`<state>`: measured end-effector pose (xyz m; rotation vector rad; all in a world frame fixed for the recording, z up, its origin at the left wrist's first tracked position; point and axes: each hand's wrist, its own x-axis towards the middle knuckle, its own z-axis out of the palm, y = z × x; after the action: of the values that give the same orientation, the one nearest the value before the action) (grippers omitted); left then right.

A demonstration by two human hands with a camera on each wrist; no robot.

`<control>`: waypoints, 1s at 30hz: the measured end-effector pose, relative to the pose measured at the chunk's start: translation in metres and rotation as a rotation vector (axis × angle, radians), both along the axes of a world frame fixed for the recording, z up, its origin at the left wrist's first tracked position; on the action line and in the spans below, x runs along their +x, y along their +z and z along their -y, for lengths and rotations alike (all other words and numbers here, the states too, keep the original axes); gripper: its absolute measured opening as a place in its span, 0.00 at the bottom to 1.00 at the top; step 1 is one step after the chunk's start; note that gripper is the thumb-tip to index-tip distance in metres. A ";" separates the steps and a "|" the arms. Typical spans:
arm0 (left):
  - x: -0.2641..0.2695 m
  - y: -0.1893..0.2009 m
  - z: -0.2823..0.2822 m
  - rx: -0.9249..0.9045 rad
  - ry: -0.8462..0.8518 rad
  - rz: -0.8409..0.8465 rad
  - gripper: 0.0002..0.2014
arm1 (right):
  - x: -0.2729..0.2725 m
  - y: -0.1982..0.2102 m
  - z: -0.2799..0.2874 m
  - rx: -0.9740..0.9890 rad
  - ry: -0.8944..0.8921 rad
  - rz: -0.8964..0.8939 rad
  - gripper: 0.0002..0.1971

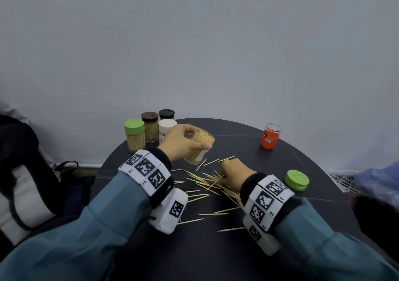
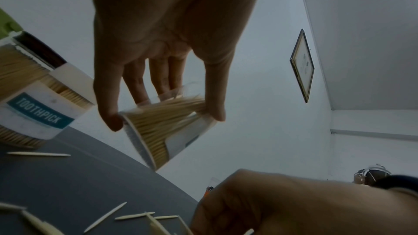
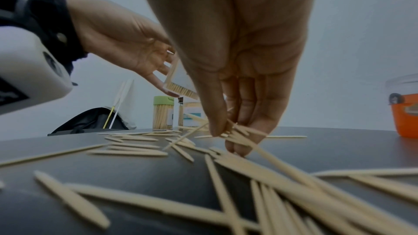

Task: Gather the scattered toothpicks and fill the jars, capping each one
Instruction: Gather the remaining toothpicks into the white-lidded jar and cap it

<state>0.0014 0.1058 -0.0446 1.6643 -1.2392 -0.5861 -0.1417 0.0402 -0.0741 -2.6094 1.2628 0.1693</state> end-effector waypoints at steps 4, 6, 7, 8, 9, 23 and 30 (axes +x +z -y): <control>0.000 -0.001 0.001 -0.005 0.006 0.005 0.25 | -0.002 0.000 0.003 0.007 -0.015 0.062 0.13; 0.001 -0.001 0.001 -0.005 0.006 0.003 0.24 | -0.003 0.002 0.003 0.015 -0.026 0.106 0.11; 0.001 -0.001 0.001 -0.005 0.006 0.003 0.24 | -0.003 0.003 0.004 0.017 -0.034 0.121 0.10; 0.001 -0.001 0.001 -0.005 0.006 0.003 0.24 | -0.004 0.003 0.005 0.019 -0.040 0.130 0.10; 0.001 -0.002 0.001 -0.006 0.006 0.002 0.24 | -0.004 0.004 0.005 0.020 -0.047 0.135 0.09; -0.001 -0.001 0.002 -0.022 -0.009 -0.059 0.23 | -0.021 0.010 0.015 0.029 -0.187 0.470 0.09; -0.004 -0.003 0.002 -0.015 -0.034 -0.101 0.24 | -0.024 0.049 0.015 0.082 -0.165 1.091 0.04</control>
<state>-0.0024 0.1035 -0.0477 1.5845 -1.1975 -0.6720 -0.1660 0.0252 -0.0255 -1.9311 0.9613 -1.0434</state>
